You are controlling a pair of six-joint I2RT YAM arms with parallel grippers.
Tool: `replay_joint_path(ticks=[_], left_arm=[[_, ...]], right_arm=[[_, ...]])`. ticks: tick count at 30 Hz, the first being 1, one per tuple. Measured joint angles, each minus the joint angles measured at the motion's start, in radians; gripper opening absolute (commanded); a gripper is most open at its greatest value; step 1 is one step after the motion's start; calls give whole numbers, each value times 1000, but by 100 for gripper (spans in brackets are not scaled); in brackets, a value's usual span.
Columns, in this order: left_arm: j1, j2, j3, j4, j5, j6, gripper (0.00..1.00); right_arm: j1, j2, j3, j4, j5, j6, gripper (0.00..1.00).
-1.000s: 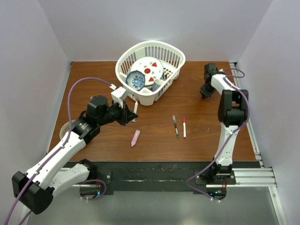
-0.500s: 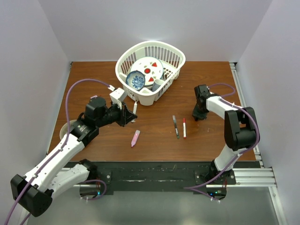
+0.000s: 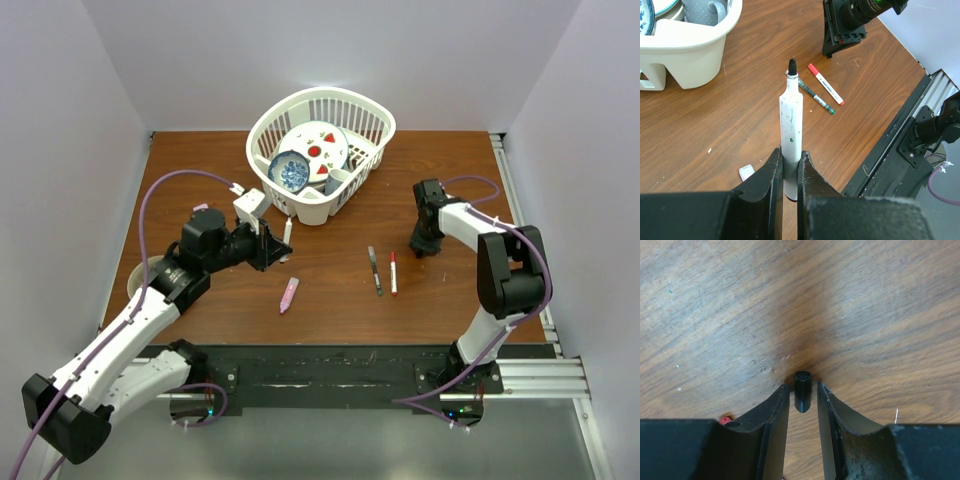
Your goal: Insert the pens into the pen caps
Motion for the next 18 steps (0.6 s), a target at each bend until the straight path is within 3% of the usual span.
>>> replay_joint_path(ticks=[12,18], left_arm=[[-5,0,-2,13,16,-10,0],[-146,12,-11,68,12,-78,0]], right_arm=[[1,-9,-16,34,-6,-43,7],[13,-84,-108,128,-23,-82,5]])
